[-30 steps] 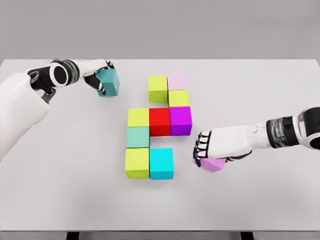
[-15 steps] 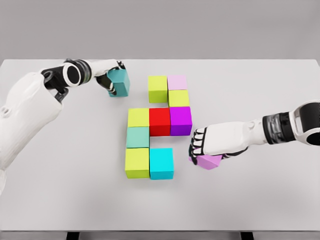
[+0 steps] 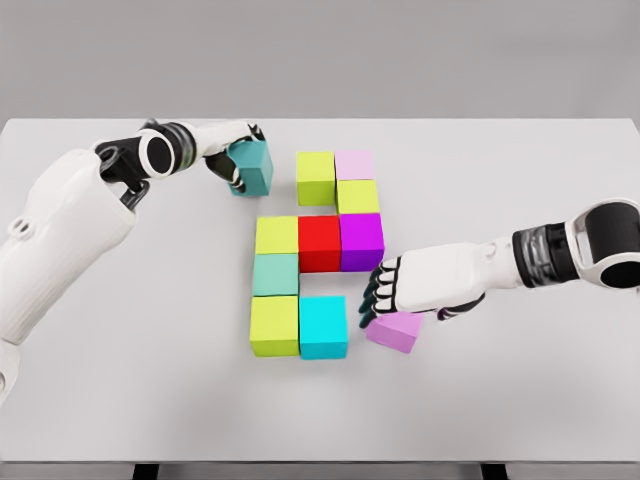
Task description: Assemble the squares on the desktop into the number 2
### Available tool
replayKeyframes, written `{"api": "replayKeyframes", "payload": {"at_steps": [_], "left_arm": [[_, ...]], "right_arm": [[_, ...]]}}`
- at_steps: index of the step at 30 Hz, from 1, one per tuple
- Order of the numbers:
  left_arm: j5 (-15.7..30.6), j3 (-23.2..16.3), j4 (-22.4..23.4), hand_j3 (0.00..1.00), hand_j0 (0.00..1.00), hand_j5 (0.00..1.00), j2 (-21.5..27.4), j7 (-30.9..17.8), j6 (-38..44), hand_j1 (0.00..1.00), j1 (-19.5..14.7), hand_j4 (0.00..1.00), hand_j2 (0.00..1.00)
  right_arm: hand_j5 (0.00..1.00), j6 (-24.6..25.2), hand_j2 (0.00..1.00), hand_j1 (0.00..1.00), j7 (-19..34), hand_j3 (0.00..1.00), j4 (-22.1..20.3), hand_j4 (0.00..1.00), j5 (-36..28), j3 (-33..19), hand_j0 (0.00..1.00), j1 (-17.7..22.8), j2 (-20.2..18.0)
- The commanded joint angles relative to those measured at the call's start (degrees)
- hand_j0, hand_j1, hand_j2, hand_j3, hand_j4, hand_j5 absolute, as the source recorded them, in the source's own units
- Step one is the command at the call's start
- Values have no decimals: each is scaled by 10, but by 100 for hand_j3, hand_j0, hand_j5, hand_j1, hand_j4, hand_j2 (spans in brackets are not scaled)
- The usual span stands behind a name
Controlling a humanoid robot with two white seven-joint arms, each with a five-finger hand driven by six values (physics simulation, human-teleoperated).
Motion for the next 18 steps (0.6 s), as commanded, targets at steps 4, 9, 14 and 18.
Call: {"api": "replayKeyframes", "payload": {"at_steps": [4,9,14,18], "left_arm": [[-1,0,-11,45,45,45,0,1,1,45,2,45,45],[-1,-1,-10,45,45,45,-1,1,2,45,2,45,45],[-2,-1,-2,45,45,45,-15,1,5,45,0,45,45],[-5,0,-2,44,44,44,-21,1,8,44,1,44,44]], "right_arm": [[100,1,100,100,0,100,0,100,-27,-50,100,-1,-24],[100,1,100,100,0,100,1,100,-60,-97,100,4,-91],[100,1,100,100,0,100,1,100,-64,-86,100,9,-198],[100,1,100,100,0,100,3,100,-55,-8,100,0,-197]]}}
